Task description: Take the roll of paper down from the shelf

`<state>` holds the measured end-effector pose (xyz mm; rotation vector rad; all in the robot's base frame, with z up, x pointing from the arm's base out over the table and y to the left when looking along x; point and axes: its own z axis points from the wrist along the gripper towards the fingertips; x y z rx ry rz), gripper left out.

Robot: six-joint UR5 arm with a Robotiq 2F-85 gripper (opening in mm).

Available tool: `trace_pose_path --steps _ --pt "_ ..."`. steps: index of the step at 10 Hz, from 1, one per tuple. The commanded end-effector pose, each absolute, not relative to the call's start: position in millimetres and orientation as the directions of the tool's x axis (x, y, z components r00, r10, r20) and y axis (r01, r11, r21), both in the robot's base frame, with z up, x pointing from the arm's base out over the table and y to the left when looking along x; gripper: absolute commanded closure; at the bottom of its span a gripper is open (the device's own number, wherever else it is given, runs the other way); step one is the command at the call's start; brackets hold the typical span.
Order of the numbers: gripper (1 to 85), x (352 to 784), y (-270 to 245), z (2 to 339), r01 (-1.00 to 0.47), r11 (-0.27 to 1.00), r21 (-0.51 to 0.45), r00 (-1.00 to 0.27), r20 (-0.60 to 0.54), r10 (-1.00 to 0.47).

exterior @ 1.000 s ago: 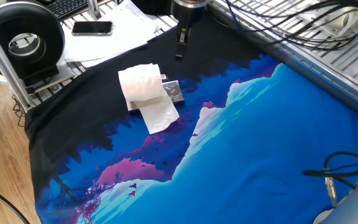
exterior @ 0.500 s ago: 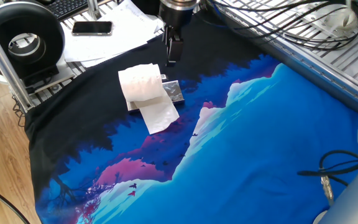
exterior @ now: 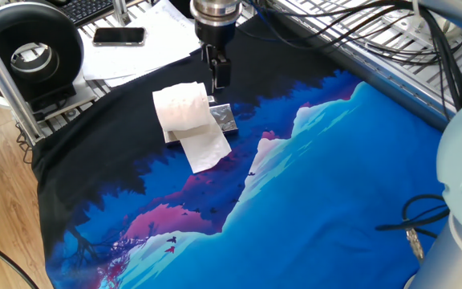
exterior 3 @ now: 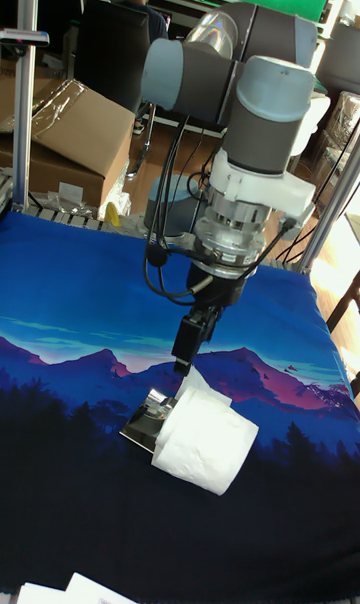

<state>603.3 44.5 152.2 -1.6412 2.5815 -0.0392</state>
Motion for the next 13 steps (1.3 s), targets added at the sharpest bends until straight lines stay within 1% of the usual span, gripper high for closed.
trace_pose_path --steps 1,4,5,6,7,8,9,11,13 --pt "0.7 612 54 150 -0.892 0.447 -0.071 -0.441 -0.087 -0.893" --pt "0.7 618 53 150 -0.897 0.432 -0.097 -0.424 -0.09 -0.901" --pt "0.7 624 54 151 -0.906 0.407 -0.117 -0.397 -0.101 -0.912" --pt "0.7 633 49 153 -0.899 0.409 -0.157 -0.399 -0.097 -0.912" --pt "0.7 644 49 155 -0.872 0.452 -0.19 -0.435 -0.123 -0.892" --pt "0.7 644 42 155 -0.858 0.474 -0.197 -0.462 -0.105 -0.881" --pt "0.7 639 49 154 -0.865 0.472 -0.17 -0.457 -0.12 -0.881" --pt "0.7 631 53 152 -0.893 0.429 -0.139 -0.416 -0.112 -0.903" --pt "0.7 631 68 146 -0.909 0.404 -0.105 -0.388 -0.141 -0.911"
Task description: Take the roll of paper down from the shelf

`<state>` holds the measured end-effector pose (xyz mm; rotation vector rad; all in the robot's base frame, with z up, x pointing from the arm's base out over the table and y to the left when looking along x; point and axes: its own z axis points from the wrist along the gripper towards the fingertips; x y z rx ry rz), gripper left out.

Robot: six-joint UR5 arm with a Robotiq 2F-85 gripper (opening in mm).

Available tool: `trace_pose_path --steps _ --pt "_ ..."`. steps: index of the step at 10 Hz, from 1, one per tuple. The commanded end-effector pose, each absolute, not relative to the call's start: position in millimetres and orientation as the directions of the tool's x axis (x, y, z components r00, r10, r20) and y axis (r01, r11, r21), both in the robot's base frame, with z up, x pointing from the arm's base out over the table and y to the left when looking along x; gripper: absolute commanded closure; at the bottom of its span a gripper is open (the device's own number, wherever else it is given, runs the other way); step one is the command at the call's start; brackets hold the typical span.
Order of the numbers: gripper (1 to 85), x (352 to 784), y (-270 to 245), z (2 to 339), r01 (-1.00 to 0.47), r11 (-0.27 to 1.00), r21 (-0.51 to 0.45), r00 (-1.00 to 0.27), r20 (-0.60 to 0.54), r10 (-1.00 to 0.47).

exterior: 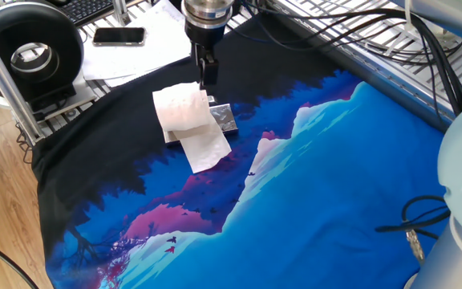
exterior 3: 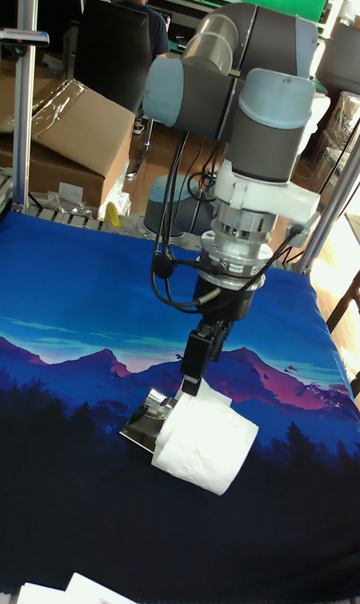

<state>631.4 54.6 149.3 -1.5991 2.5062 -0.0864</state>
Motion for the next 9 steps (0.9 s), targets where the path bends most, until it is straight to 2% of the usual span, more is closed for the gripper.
trace_pose_path --steps 1,2,4,9 --pt "0.7 634 64 143 -0.922 0.37 -0.115 -0.358 -0.115 -0.927" --pt "0.7 624 69 141 -0.933 0.352 -0.068 -0.344 -0.105 -0.933" --pt "0.7 622 52 137 -0.947 0.311 -0.084 -0.308 -0.041 -0.95" --pt "0.7 631 86 110 -0.921 0.388 -0.027 -0.379 -0.169 -0.91"
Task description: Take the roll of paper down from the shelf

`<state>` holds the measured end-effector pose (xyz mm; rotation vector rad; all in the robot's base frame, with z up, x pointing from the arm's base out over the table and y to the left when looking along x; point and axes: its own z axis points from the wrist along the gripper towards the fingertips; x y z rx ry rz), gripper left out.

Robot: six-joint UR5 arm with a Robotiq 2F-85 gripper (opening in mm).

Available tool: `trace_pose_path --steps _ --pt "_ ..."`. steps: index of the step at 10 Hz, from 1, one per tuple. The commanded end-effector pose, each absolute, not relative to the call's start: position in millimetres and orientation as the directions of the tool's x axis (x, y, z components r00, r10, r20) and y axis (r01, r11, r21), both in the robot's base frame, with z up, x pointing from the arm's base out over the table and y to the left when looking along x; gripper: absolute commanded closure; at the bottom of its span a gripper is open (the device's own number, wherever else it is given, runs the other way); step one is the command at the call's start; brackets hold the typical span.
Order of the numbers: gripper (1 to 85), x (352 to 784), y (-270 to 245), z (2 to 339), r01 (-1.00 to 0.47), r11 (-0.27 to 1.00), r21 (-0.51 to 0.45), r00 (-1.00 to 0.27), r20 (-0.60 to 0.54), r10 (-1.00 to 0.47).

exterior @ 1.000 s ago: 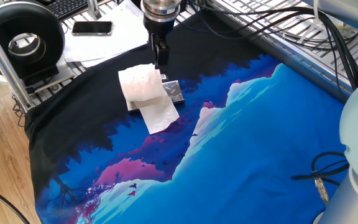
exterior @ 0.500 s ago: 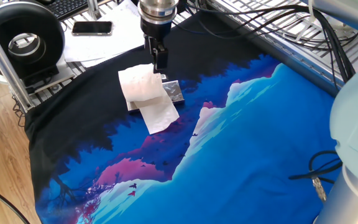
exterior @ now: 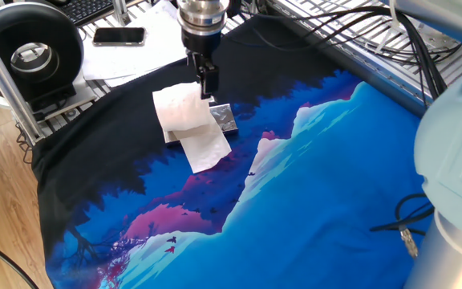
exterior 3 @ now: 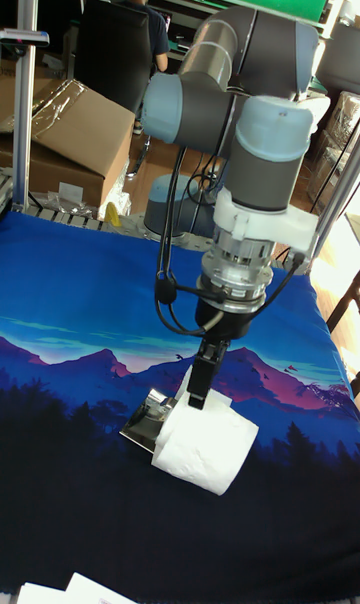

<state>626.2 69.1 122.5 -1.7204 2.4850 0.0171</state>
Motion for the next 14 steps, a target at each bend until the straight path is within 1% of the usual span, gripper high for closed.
trace_pose_path --steps 1,3,5,7,9,10,12,14 --pt "0.7 632 87 104 -0.921 0.39 -0.024 -0.38 -0.172 -0.909" --pt "0.7 635 80 100 -0.926 0.375 -0.037 -0.366 -0.146 -0.919" --pt "0.7 658 62 108 -0.944 0.317 -0.096 -0.309 -0.087 -0.947" --pt "0.7 672 55 112 -0.953 0.286 -0.101 -0.28 -0.072 -0.957" --pt "0.7 671 64 101 -0.948 0.307 -0.08 -0.298 -0.106 -0.949" --pt "0.7 663 66 96 -0.948 0.315 -0.048 -0.309 -0.107 -0.945" --pt "0.7 641 67 97 -0.944 0.329 0.031 -0.33 -0.087 -0.94" --pt "0.7 629 71 97 -0.937 0.345 0.06 -0.349 -0.093 -0.932"
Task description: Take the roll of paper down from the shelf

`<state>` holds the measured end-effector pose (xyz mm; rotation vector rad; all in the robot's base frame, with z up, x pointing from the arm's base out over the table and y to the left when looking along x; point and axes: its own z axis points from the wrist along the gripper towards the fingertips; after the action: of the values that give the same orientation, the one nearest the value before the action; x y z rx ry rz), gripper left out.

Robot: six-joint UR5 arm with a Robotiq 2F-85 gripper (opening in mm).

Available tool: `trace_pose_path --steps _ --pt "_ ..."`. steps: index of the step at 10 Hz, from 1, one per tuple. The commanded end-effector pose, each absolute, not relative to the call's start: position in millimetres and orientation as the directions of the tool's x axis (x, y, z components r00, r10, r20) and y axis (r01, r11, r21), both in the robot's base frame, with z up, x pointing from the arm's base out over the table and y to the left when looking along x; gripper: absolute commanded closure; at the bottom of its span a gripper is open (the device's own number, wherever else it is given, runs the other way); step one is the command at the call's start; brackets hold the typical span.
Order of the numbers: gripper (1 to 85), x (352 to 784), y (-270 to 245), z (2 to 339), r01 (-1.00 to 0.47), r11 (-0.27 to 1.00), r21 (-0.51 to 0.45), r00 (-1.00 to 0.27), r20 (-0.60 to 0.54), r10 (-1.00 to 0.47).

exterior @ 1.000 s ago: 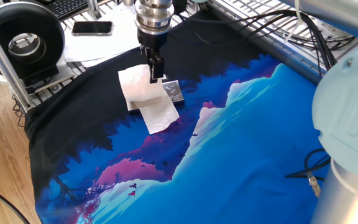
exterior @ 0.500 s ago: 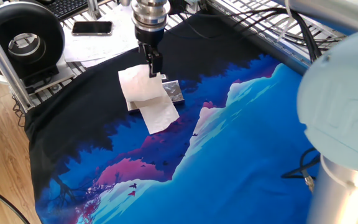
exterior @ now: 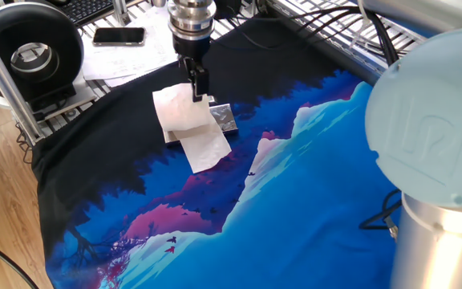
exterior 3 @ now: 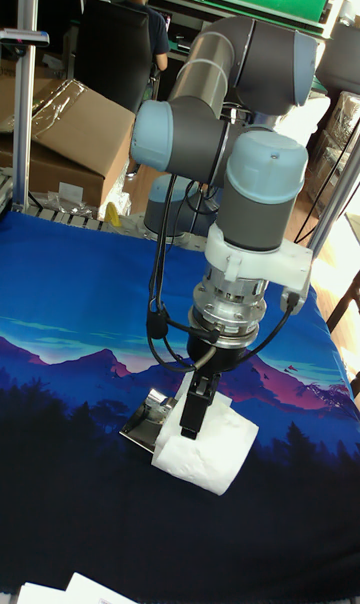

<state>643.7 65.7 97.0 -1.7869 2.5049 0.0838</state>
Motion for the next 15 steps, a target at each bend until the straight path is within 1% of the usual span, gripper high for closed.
trace_pose_path --steps 1,6,8,11,13,15 --pt "0.7 630 72 93 -0.934 0.353 0.05 -0.356 -0.095 -0.93" --pt "0.7 650 63 86 -0.946 0.319 -0.049 -0.315 -0.082 -0.946" --pt "0.7 655 59 84 -0.946 0.315 -0.074 -0.31 -0.073 -0.948" --pt "0.7 655 63 78 -0.943 0.324 -0.072 -0.317 -0.096 -0.944" --pt "0.7 648 72 70 -0.936 0.35 -0.041 -0.342 -0.138 -0.93" --pt "0.7 645 73 69 -0.935 0.353 -0.036 -0.345 -0.148 -0.927"
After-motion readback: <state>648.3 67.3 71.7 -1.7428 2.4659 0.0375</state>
